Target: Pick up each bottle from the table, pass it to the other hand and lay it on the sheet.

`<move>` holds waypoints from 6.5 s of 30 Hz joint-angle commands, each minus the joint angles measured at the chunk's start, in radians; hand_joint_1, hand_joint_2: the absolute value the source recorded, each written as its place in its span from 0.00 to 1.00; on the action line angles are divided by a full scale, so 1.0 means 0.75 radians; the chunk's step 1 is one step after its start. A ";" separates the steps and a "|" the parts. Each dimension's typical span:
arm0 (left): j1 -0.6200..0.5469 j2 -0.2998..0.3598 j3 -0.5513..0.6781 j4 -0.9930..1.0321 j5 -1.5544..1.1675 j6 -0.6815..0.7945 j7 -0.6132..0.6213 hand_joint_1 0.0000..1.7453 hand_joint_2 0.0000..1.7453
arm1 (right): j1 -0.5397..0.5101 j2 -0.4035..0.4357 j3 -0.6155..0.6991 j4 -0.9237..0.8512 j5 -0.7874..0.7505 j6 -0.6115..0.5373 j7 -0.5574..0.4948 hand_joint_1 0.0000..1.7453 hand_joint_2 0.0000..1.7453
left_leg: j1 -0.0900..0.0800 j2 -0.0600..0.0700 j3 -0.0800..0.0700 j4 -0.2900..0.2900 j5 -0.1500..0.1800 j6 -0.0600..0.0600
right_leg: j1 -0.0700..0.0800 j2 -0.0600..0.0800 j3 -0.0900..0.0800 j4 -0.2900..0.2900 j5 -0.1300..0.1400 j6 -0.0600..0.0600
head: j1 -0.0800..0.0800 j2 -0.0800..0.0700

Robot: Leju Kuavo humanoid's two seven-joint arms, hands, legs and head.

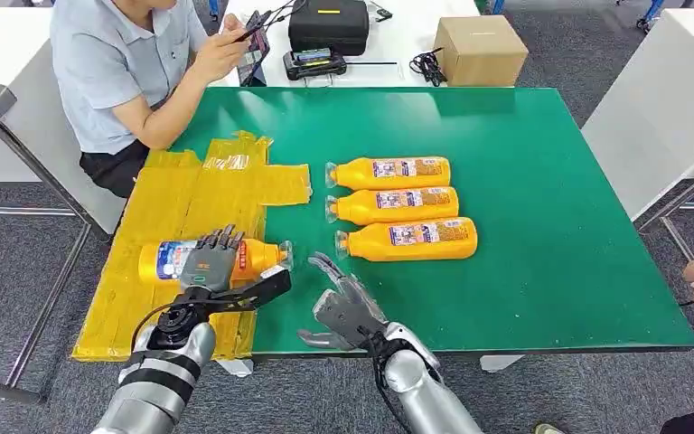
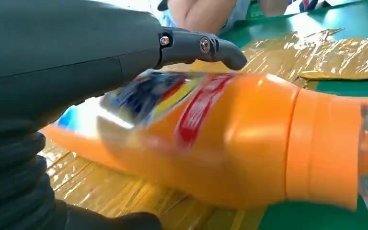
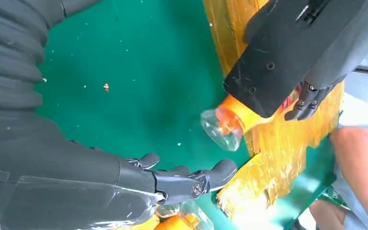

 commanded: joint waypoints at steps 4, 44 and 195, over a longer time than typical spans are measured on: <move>-0.060 0.029 0.062 0.153 -0.001 -0.013 0.010 0.00 1.00 | -0.055 -0.020 0.025 0.088 0.000 0.005 0.000 0.00 1.00 | 0.001 0.003 0.005 0.000 -0.001 -0.002 | 0.001 0.002 0.004 0.000 0.000 -0.003 | 0.000 0.000; 0.501 -0.164 -0.016 -0.860 0.989 -0.033 -0.428 0.00 1.00 | 0.340 -0.049 -0.145 -0.843 0.457 -0.368 -0.053 0.00 1.00 | 0.000 0.000 0.000 0.001 -0.002 -0.002 | 0.000 -0.001 -0.001 0.002 -0.002 -0.002 | 0.000 0.000; 0.519 -0.135 -0.239 -0.390 2.250 -0.484 -0.405 0.00 1.00 | -0.014 -0.238 0.054 -0.336 0.007 0.062 0.036 1.00 1.00 | 0.000 0.004 0.010 -0.001 -0.003 -0.004 | 0.001 0.003 0.007 0.001 -0.002 -0.004 | -0.001 0.000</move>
